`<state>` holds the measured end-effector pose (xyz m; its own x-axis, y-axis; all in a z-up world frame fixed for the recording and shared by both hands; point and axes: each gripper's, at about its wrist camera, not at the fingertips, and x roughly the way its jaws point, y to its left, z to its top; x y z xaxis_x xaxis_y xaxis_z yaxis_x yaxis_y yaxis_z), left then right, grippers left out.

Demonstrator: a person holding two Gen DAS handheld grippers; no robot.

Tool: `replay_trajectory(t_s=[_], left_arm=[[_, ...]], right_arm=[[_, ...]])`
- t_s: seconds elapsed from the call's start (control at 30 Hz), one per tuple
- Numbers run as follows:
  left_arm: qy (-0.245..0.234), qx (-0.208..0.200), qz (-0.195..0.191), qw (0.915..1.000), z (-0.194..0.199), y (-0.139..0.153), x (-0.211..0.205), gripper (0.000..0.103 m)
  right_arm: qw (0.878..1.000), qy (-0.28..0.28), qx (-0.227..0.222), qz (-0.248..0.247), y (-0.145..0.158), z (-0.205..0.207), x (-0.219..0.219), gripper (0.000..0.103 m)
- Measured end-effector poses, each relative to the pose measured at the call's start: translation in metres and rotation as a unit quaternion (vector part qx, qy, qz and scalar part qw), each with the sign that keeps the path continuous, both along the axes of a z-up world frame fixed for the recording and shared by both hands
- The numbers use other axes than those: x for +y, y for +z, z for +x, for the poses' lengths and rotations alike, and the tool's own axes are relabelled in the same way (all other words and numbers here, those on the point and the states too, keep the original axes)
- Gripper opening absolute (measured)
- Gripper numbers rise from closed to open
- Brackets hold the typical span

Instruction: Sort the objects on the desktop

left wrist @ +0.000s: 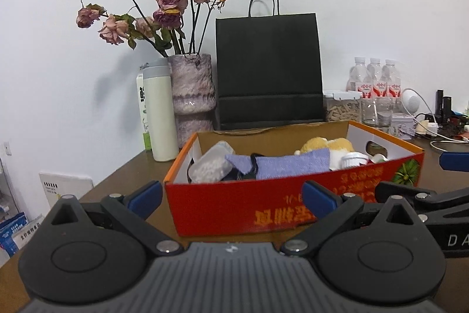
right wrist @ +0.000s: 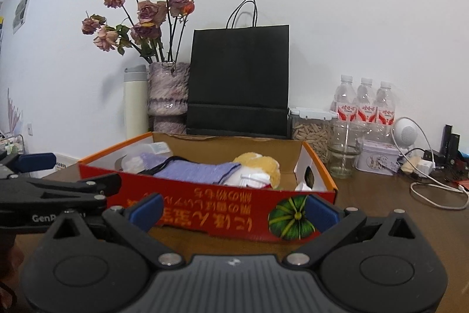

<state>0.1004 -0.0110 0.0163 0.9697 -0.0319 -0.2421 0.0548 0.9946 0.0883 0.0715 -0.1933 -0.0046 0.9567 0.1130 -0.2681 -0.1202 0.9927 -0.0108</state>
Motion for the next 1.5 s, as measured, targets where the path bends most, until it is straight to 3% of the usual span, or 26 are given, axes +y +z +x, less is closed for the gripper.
replay_trajectory(t_s=[0.47, 1.5], left_arm=[[-0.008, -0.011, 0.011, 0.9998, -0.035, 0.000, -0.002, 0.103], [-0.006, -0.007, 0.011, 0.9999, -0.036, -0.001, -0.003, 0.103]], right_arm=[[1.000, -0.013, -0.002, -0.002, 0.001, -0.041, 0.001, 0.103], [1.000, -0.013, 0.002, -0.002, 0.002, -0.040, 0.002, 0.103]])
